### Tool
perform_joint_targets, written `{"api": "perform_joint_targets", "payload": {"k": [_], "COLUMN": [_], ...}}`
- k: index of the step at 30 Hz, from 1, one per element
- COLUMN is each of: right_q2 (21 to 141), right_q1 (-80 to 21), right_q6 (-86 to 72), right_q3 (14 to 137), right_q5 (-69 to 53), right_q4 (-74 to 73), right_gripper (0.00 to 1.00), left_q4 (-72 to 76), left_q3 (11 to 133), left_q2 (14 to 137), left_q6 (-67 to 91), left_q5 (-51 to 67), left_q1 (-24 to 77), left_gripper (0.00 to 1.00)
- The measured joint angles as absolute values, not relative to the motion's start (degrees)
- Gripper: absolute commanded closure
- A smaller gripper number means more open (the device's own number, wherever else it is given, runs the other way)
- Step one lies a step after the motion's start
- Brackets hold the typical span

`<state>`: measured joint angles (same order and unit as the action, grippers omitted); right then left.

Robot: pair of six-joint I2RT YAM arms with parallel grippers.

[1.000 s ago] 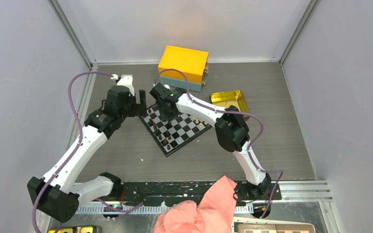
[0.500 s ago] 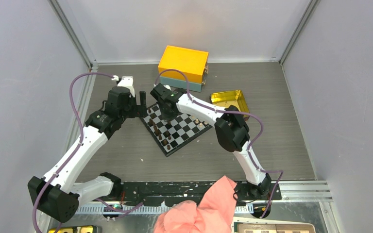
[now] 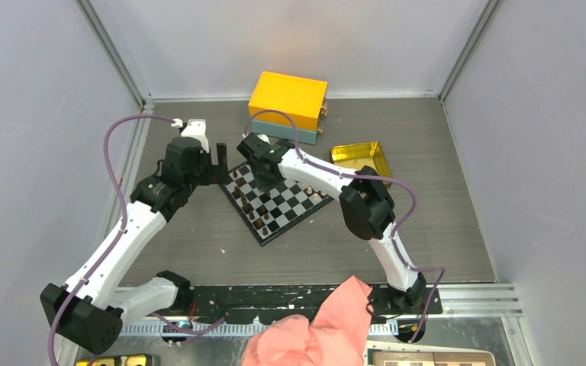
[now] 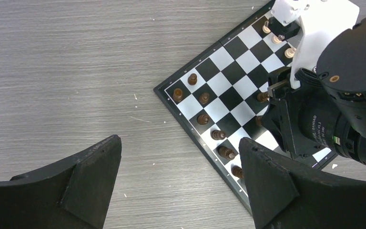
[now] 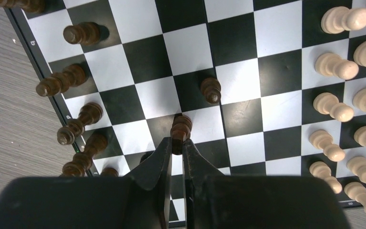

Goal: Set up the chess pieces on the board
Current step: Pick up the chess piece from the chessboard, then place the chess piece on the chessboard.

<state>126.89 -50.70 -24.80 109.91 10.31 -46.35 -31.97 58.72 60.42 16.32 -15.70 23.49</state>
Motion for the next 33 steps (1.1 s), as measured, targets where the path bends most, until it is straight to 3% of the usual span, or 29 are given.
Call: {"api": "perform_joint_targets", "payload": {"k": [18, 33], "right_q2": [121.12, 131.48], "right_q1": [-53.28, -53.28], "right_q6": [-22.06, -19.84], "right_q3": [110.13, 132.29], "right_q5": [11.88, 9.08], "right_q4": [-46.28, -46.85], "right_gripper": [0.99, 0.99], "left_q4": [-34.11, -35.11], "left_q3": [59.13, 60.97], "left_q2": [55.86, 50.33], "left_q6": [17.63, 18.55], "left_q5": [-19.75, -22.57], "left_q1": [22.76, 22.74], "left_gripper": [0.08, 0.08]}}
